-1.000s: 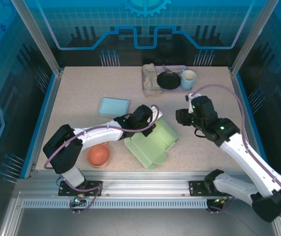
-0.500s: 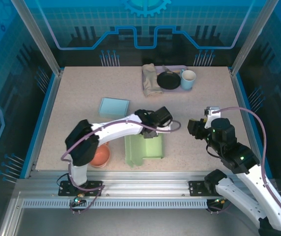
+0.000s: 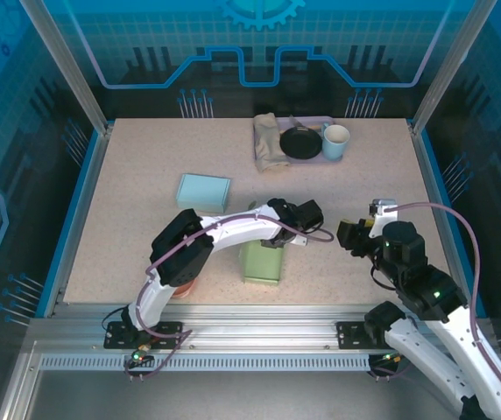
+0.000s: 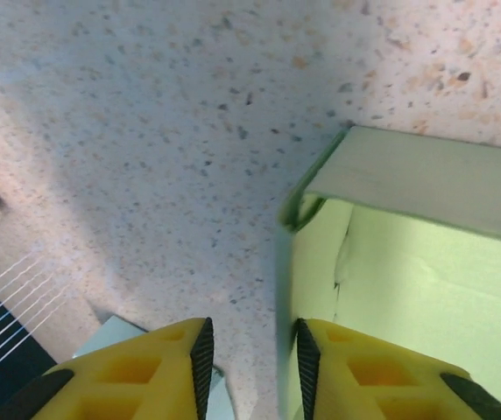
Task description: Fold the paper box
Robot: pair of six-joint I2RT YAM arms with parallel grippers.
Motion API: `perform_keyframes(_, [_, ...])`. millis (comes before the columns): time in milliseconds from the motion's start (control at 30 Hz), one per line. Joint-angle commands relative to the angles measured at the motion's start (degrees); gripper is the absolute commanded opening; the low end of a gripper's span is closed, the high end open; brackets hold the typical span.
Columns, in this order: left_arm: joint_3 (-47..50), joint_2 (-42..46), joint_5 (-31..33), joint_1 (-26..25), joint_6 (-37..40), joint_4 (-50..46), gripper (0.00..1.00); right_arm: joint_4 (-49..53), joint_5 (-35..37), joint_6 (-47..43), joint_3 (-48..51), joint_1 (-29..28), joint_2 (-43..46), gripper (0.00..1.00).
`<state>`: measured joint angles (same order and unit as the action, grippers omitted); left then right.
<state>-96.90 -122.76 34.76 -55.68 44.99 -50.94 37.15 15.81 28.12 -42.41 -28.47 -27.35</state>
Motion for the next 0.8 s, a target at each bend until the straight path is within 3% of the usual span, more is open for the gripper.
perform_keyframes(0, [-3.20,-0.64,2.00,-0.13,-1.10,-4.92,0.36,1.87,-0.71,0.61,0.94,0.73,1.46,0.56])
perform_keyframes(433, [-11.71,1.65,1.16,-0.22,-9.48,-9.70,0.37,2.95,-2.54,0.69,1.54,0.85,2.37,0.57])
perform_keyframes(767, [-16.65,3.69,1.16,-0.14,-18.11,-9.82,0.37,6.53,-3.23,-4.84,-1.87,0.79,2.15,0.62])
